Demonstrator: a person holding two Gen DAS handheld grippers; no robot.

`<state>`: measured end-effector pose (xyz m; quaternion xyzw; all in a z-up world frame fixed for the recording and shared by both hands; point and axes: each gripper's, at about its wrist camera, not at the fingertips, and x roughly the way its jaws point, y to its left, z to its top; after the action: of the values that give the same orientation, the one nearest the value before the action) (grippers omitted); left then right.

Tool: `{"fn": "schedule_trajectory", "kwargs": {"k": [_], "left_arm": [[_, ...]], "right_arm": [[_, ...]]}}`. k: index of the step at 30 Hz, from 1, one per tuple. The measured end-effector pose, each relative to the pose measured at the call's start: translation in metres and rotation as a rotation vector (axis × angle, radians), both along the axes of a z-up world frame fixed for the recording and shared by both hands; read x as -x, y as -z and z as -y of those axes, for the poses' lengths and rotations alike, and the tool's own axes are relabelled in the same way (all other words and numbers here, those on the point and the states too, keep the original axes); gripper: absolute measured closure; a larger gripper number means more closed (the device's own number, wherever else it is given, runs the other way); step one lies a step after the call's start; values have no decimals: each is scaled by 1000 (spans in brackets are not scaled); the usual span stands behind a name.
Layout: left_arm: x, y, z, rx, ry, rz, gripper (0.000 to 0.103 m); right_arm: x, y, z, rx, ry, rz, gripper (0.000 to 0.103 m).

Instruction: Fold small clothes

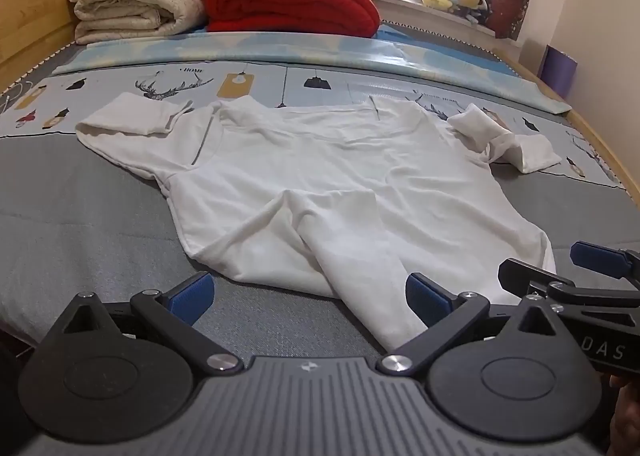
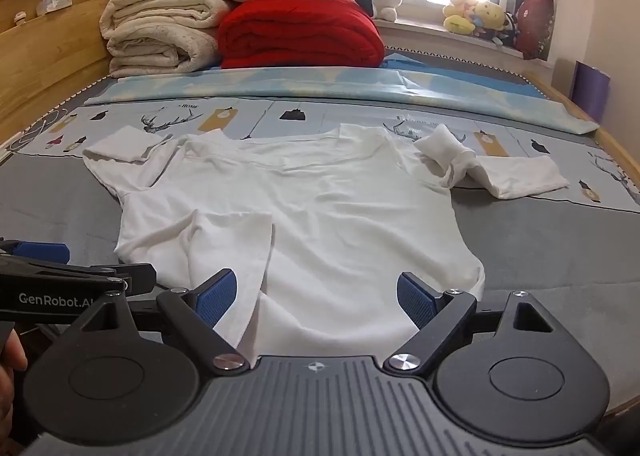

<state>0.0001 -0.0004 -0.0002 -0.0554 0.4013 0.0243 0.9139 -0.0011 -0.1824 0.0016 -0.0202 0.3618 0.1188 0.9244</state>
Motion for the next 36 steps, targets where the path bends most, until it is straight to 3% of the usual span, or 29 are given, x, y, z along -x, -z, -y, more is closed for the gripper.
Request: {"fn": "schedule_trajectory", "kwargs": {"k": [36], "left_arm": [[0, 7, -5, 10, -4, 2, 1]], "right_arm": [[0, 1, -1, 0, -2, 3, 15]]}}
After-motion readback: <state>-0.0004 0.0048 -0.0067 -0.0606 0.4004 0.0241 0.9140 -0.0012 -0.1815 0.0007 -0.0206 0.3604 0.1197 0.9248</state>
